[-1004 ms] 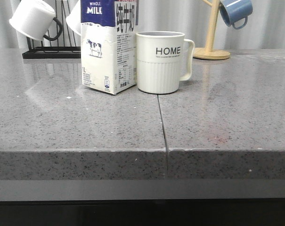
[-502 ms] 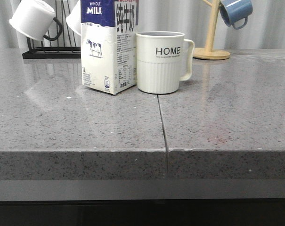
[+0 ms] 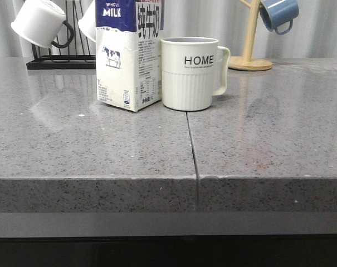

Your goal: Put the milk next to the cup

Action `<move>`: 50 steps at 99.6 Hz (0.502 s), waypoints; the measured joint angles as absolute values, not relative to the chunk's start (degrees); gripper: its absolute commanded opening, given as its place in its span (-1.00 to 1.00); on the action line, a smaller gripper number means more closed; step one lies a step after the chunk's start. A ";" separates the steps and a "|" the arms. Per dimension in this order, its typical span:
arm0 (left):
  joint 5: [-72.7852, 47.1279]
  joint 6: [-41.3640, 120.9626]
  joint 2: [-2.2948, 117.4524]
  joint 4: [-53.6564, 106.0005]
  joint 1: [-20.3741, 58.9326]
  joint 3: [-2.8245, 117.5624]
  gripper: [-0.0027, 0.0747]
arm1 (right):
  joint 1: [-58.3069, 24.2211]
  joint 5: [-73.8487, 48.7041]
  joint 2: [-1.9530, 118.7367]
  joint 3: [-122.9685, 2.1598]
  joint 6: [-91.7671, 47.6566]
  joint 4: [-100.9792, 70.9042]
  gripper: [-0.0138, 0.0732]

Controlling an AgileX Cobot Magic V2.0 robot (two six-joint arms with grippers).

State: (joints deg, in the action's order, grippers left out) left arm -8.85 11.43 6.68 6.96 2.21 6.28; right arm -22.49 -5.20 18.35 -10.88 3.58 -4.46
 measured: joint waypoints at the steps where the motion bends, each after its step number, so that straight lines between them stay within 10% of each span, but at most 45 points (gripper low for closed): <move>1: -8.40 11.16 6.56 6.23 2.21 6.05 -0.99 | -22.49 -5.20 18.35 -10.88 3.58 -4.46 -0.84; 50: -8.96 0.00 -0.26 -3.98 2.21 0.24 -0.99 | -22.49 -5.20 18.35 -10.83 3.58 -4.46 -0.84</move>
